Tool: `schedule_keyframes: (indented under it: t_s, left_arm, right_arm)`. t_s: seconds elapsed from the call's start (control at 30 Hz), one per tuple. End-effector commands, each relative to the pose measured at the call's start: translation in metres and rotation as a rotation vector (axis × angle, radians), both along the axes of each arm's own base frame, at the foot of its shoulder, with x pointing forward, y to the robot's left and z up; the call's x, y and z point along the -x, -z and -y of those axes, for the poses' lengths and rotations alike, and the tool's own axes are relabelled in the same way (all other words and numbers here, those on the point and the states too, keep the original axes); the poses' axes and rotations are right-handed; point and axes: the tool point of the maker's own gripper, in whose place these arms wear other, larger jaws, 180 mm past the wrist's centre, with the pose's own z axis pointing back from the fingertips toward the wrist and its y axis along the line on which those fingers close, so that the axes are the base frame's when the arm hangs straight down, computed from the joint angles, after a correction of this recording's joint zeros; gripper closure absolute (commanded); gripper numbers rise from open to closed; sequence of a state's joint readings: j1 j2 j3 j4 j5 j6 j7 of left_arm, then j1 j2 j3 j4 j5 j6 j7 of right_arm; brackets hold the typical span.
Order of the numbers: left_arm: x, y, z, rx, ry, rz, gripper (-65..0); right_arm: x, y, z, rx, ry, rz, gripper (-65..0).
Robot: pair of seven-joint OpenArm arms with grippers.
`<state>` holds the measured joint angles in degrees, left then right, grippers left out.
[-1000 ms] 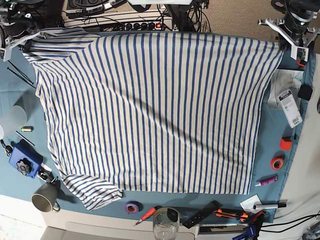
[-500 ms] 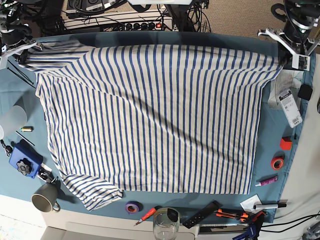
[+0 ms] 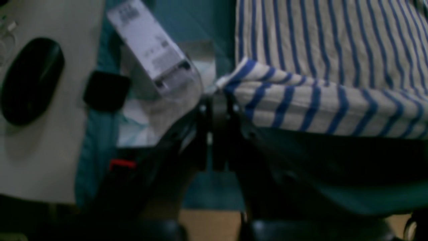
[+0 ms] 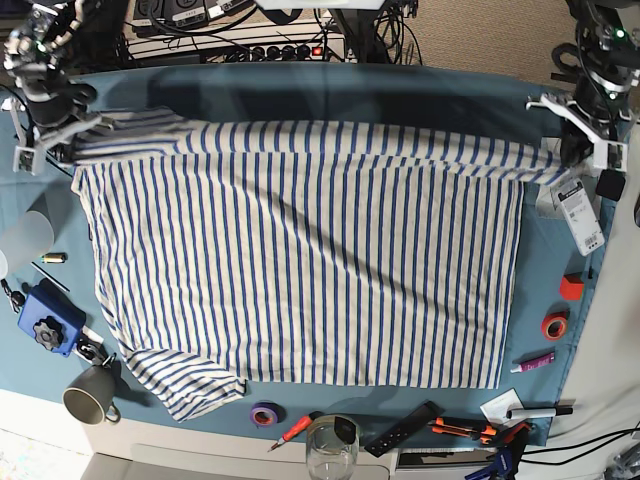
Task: Fold the T-shirt properly
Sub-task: 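Fold the shoulder edge over the shirt body with both grippers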
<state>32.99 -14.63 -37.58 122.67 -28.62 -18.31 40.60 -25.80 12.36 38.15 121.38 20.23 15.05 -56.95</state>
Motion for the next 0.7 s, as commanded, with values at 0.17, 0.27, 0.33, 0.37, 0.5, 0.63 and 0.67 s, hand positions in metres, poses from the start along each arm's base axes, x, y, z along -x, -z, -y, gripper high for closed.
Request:
schedule_keyframes:
  t_s: [0.17,0.27,0.33,0.37,0.5,0.63,0.67]
  left_arm:
    - [-0.029,-0.031,-0.007,-0.034,0.018,0.126,0.0]
    - [-0.036,-0.034,-0.007,-0.005,0.015,0.155,0.0]
    - [-0.041,-0.032,-0.008,0.013,0.016,0.163,0.0]
    - [-0.043,-0.032,-0.006,0.025,0.027,0.167,0.0]
    - [-0.055,-0.026,0.007,0.097,0.065,0.181,0.0]
    - [-0.072,-0.005,0.033,0.056,0.153,0.126,0.0]
    - [-0.076,-0.001,0.038,0.033,0.170,0.114,0.0]
  right_arm:
    - [-0.031,-0.027,-0.001,0.050,-0.017,0.121,0.0]
    - [-0.040,-0.024,0.005,0.028,0.001,0.138,0.0]
    - [-0.046,-0.013,0.012,-0.006,0.028,0.130,0.0]
    - [-0.049,-0.006,0.016,-0.025,0.042,0.124,0.0]
    - [-0.063,0.015,0.027,-0.094,0.083,0.106,0.0]
    - [-0.077,0.018,0.038,-0.109,0.098,0.104,0.0]
    - [-0.079,0.017,0.043,-0.100,0.104,0.102,0.0]
